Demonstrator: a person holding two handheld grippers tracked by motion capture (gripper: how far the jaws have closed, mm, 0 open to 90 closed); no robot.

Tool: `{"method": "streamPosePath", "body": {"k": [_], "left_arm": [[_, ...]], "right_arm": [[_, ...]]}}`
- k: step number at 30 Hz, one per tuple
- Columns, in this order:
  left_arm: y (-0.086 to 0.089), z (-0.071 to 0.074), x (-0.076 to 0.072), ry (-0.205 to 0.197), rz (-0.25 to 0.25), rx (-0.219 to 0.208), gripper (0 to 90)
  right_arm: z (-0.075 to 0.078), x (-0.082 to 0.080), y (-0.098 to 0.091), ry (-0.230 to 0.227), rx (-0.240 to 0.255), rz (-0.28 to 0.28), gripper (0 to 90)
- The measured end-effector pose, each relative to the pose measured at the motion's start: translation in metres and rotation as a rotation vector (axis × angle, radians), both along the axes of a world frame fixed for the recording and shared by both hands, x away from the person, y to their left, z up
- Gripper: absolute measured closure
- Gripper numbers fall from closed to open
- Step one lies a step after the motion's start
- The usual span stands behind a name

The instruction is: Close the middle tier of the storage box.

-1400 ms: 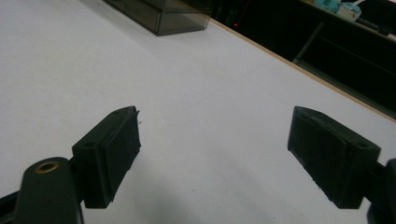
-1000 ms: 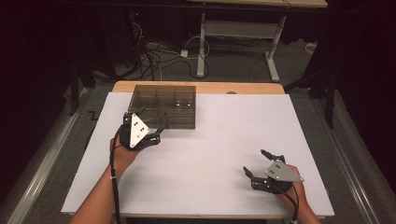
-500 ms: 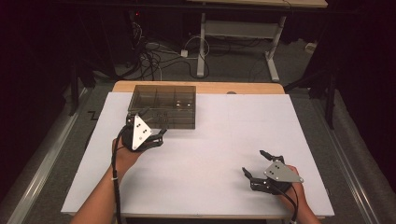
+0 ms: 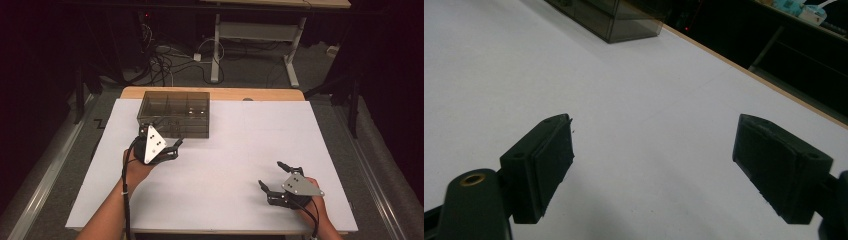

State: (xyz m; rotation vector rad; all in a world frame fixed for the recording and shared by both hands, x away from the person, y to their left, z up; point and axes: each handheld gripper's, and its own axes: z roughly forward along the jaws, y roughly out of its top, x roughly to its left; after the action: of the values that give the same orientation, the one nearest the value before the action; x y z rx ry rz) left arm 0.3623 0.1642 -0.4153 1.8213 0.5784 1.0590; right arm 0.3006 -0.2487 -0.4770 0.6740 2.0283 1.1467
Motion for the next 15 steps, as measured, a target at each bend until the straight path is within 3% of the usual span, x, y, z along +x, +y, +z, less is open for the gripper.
{"method": "streamPosePath", "body": {"k": [15], "left_arm": [[-0.021,0.005,-0.007,0.007,-0.075,0.049,19.0]], "right_arm": [[0.002,-0.001,0.005,0.003,-0.004,0.007,16.9]]}}
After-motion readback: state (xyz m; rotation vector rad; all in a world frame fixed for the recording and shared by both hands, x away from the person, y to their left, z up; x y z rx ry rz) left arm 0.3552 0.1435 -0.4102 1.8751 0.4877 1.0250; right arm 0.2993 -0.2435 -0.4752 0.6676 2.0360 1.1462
